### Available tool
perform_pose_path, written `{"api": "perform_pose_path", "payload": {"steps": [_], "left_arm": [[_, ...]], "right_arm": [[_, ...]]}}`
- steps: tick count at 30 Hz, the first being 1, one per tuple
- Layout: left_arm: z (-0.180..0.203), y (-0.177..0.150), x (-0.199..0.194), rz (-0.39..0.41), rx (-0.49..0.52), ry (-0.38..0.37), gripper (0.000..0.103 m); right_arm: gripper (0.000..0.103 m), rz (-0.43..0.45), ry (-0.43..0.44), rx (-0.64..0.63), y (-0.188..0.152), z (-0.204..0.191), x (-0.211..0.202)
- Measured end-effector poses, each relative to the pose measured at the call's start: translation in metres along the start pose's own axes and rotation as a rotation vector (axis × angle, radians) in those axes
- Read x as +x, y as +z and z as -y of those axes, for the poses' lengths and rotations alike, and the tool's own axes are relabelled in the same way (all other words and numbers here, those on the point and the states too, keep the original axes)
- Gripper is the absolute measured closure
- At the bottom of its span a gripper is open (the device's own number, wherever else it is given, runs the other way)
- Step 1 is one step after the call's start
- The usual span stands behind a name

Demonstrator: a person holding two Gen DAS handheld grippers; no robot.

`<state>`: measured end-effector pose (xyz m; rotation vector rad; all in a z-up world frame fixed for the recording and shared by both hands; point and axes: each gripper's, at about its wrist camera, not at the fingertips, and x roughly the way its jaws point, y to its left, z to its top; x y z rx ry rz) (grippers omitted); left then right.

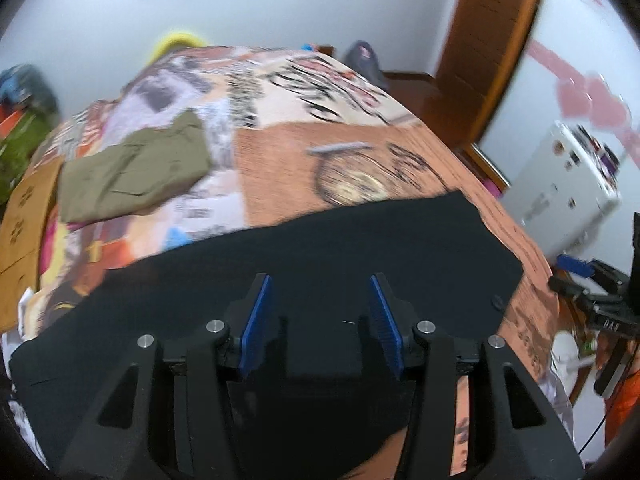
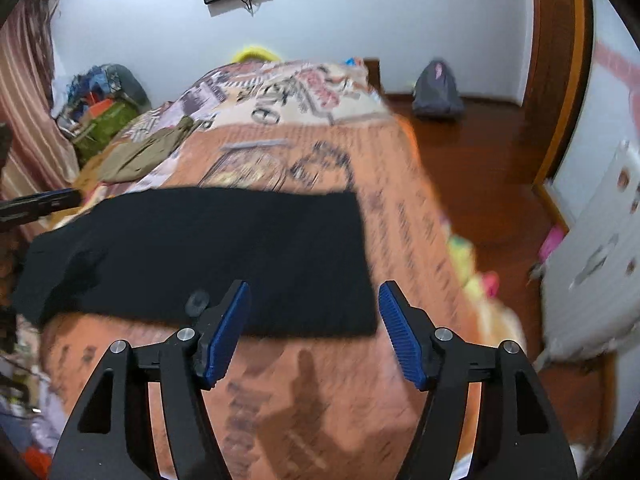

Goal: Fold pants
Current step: 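Grasp the black pants leg with the right gripper and lift it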

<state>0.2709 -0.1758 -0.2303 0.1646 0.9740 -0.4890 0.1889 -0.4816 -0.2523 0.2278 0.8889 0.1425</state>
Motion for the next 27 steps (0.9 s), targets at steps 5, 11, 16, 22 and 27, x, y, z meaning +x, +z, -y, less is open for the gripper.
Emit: {"api": "perform_pose_path", "payload": {"steps": [5,11,16,22,27], "left_arm": [[0.036,-0.009,0.024,-0.064,0.055,-0.026,0.053],[0.058,-0.016,0.052,-0.131,0.083,-0.035,0.053],[0.062,-0.017,0.064,-0.125,0.095,-0.016,0.044],[0.063,-0.012,0.074,-0.118,0.09,-0.011,0.042],[0.065,-0.009,0.078,-0.112,0.096,-0.004,0.041]], "right_arm": [[0.04,-0.016,0.04,0.072,-0.024,0.0,0.015],[0.04,-0.056,0.166,0.262,-0.035,0.015,0.043],[0.033,-0.015,0.235,0.367,-0.033,0.025,0.052],[0.031,0.005,0.245,0.416,-0.025,0.028,0.064],[0.031,0.03,0.235,0.437,-0.018,0.03,0.072]]}}
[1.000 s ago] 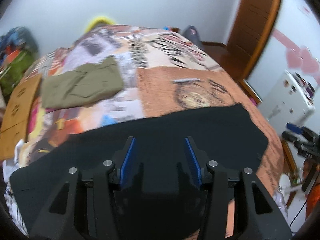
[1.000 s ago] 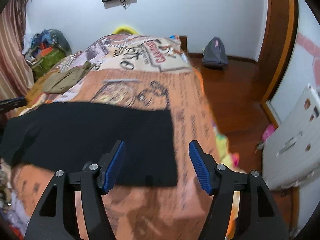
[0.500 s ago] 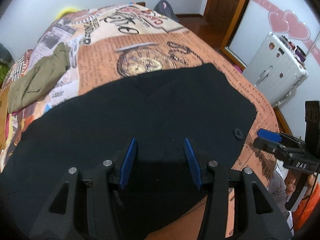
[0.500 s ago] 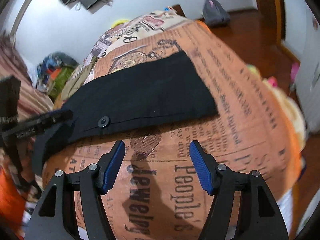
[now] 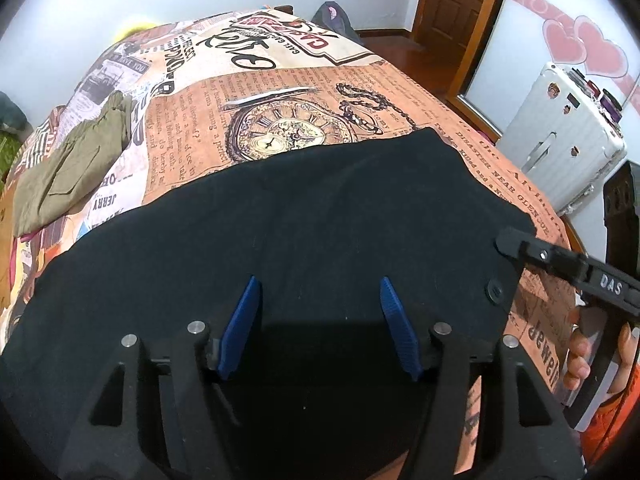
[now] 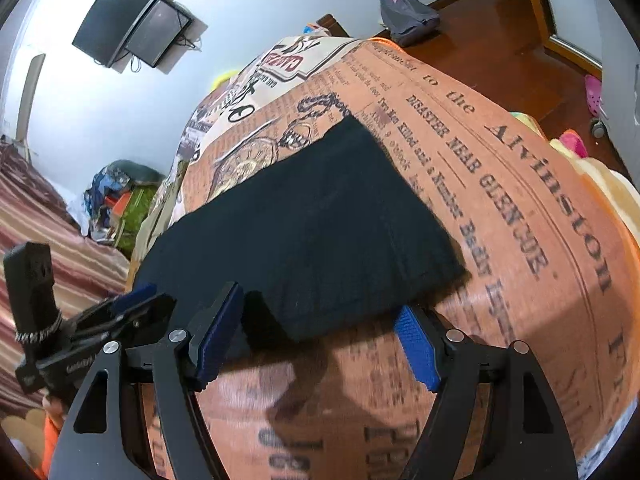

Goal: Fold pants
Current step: 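Grasp the black pants leg with the right gripper and lift it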

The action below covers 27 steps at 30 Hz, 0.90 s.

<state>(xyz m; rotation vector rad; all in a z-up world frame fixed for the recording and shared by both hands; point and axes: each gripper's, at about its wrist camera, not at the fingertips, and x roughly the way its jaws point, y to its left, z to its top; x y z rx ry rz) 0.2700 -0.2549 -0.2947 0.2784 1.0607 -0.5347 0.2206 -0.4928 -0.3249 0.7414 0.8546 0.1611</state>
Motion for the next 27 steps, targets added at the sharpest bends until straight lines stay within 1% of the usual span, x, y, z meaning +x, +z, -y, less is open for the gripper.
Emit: {"api": "perform_pose_path", "payload": {"steps": [2,4,5,6,7,8,9,10,12,14,20,27], "left_arm": [[-0.001,0.001,0.001,0.001,-0.004,-0.004,0.041],[-0.002,0.002,0.002,0.002,-0.009,-0.008,0.041],[-0.002,0.002,0.002,0.003,-0.011,-0.009,0.041],[-0.002,0.002,0.002,0.005,-0.011,-0.01,0.041],[-0.002,0.002,0.002,0.006,-0.011,-0.011,0.041],[-0.002,0.002,0.002,0.008,-0.012,-0.011,0.041],[-0.002,0.002,0.002,0.009,-0.012,-0.011,0.041],[-0.002,0.002,0.002,0.01,-0.012,-0.012,0.041],[-0.003,0.002,0.001,0.012,-0.013,-0.013,0.041],[-0.004,0.002,0.0,0.011,-0.018,-0.017,0.041],[-0.015,-0.001,-0.015,0.02,-0.06,-0.031,0.041],[-0.044,-0.01,-0.054,0.089,-0.11,-0.021,0.041]], "right_arm": [[0.031,0.009,-0.002,0.005,0.004,0.0,0.002],[0.035,0.022,-0.006,0.009,0.008,0.0,0.004],[0.042,0.023,-0.006,0.01,0.01,0.001,0.005],[0.055,0.02,-0.005,0.012,0.012,0.001,0.006],[0.061,0.011,0.003,0.016,0.013,0.003,0.008],[0.07,0.004,0.011,0.023,0.015,0.004,0.009],[0.076,0.009,0.008,0.023,0.015,0.004,0.008],[0.079,0.016,0.002,0.012,0.016,0.003,0.006],[0.089,0.027,-0.016,-0.026,0.017,-0.002,0.001],[0.093,0.046,-0.032,-0.057,0.018,-0.009,-0.004],[0.095,0.126,-0.056,-0.164,0.026,-0.039,-0.029],[0.096,0.208,-0.026,-0.266,0.036,-0.089,-0.049]]}}
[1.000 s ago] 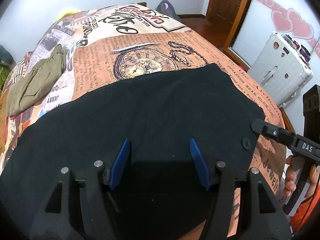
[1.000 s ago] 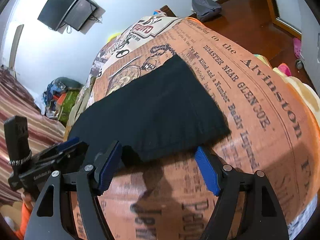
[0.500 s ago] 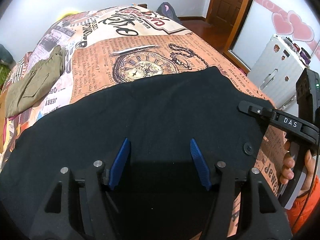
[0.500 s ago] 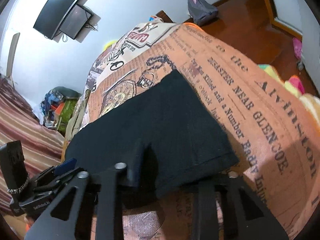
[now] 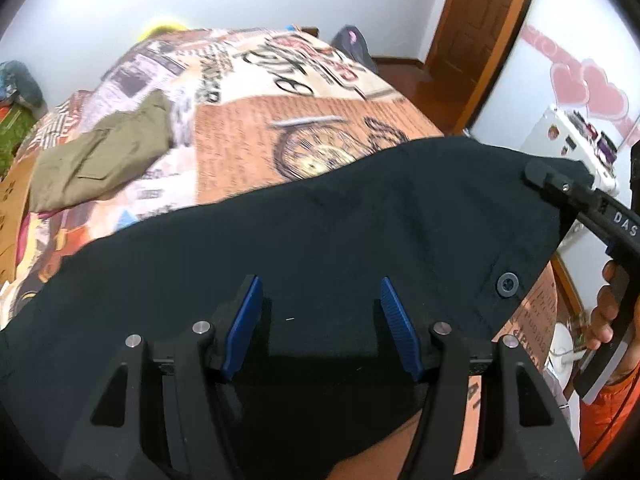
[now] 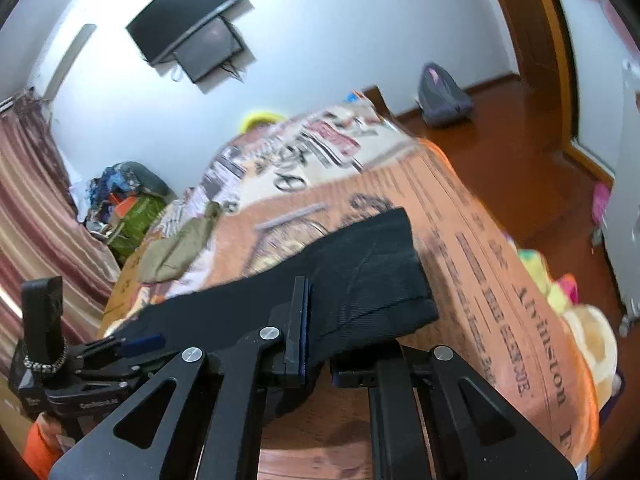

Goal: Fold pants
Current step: 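Grasp the black pants leg with the right gripper and lift it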

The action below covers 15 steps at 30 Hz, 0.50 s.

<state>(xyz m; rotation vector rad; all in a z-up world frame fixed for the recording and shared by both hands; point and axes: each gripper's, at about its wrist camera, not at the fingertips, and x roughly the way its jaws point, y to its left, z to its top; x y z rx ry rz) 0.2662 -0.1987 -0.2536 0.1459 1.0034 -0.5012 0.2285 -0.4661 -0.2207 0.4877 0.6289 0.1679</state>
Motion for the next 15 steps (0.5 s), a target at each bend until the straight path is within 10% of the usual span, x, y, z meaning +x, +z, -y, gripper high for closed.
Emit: {"api": "perform_pose_path", "payload": {"steps": [15], "left_arm": [[-0.099,-0.038,-0.094,0.159,-0.165,0.074,0.041]], "right_arm": [[0.096,0.088,0.123,-0.245,0.02,-0.131,0.002]]}}
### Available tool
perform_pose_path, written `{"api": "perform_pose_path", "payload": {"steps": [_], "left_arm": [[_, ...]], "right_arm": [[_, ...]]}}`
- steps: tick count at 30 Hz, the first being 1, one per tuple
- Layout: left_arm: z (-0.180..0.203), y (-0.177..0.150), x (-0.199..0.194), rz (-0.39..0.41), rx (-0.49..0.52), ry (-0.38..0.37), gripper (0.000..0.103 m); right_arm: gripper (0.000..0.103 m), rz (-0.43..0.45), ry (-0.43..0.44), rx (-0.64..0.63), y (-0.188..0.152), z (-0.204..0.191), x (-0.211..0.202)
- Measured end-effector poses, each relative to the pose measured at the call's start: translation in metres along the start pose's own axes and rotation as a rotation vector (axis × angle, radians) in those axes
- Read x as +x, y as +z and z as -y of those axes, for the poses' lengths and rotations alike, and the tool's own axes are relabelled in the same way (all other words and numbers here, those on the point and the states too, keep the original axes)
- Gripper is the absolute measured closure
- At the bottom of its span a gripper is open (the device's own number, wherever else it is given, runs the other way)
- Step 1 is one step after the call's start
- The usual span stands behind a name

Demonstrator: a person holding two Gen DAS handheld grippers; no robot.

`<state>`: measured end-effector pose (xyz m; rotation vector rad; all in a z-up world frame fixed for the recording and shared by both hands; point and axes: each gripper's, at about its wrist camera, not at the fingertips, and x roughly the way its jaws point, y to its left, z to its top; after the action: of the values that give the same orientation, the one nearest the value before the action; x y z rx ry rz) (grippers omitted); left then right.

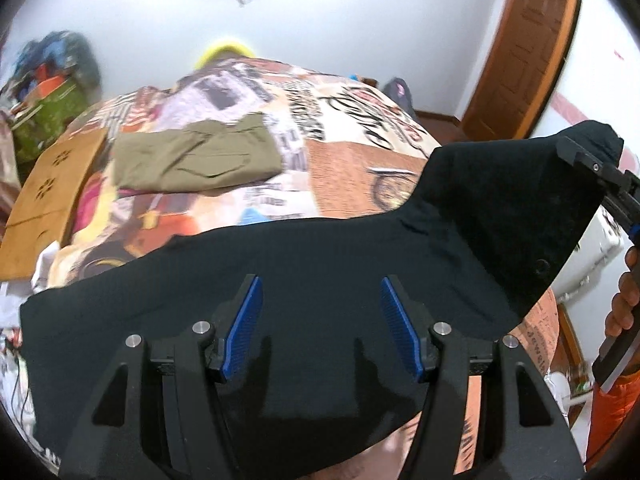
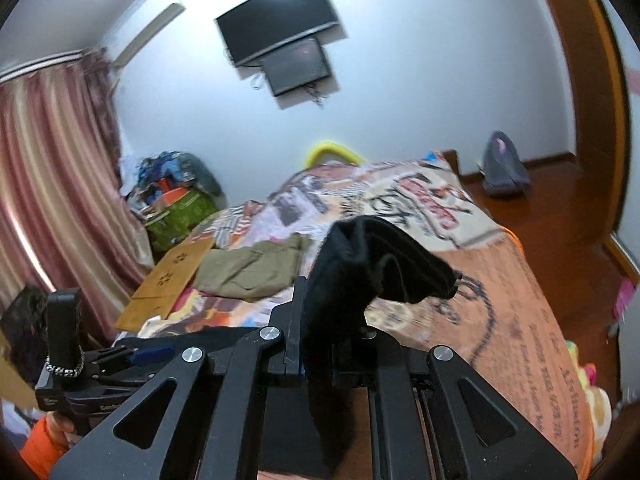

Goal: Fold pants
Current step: 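Grasp the black pants leg with the right gripper and lift it, then lay the lifted leg over the other leg and open the right gripper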

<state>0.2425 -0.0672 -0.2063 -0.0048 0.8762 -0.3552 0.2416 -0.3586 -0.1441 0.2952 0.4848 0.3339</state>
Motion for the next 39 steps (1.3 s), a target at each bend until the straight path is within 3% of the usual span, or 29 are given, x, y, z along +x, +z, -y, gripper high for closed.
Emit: {"api": "perform_pose_path", "payload": {"steps": [6,11,16,22,25,28,30,34,39], "left_arm": [[-0.053,-0.021,-0.026,0.026,-0.078,0.053,0.041],[-0.091,-0.043,-0.036,0.019,-0.154,0.081,0.041],[-0.115,-0.062,-0.04,0.003,-0.213,0.093,0.041],[-0.127,-0.075,-0.039,-0.013,-0.242,0.096,0.041],[-0.126,-0.076,-0.034,-0.025,-0.242,0.089,0.041],[-0.121,-0.074,-0.03,-0.029,-0.231,0.084,0.041],[-0.114,-0.071,-0.028,-0.031,-0.216,0.076,0.041],[-0.099,-0.062,-0.023,-0.031,-0.186,0.061,0.041],[-0.074,-0.052,-0.012,-0.042,-0.137,0.036,0.041]], "right_arm": [[0.096,-0.032,0.07,-0.078,-0.005,-0.047,0.024],[0.096,-0.111,0.137,-0.143,-0.028,-0.091,0.054],[0.096,-0.249,0.179,-0.226,-0.07,-0.125,0.089],[0.096,-0.422,0.19,-0.3,-0.121,-0.137,0.111],[0.091,-0.494,0.176,-0.32,-0.137,-0.135,0.116],[0.085,-0.51,0.181,-0.321,-0.138,-0.133,0.114],[0.075,-0.521,0.204,-0.309,-0.137,-0.133,0.107],[0.073,-0.519,0.235,-0.318,-0.131,-0.131,0.092],[0.063,-0.446,0.216,-0.312,-0.108,-0.111,0.066]]}}
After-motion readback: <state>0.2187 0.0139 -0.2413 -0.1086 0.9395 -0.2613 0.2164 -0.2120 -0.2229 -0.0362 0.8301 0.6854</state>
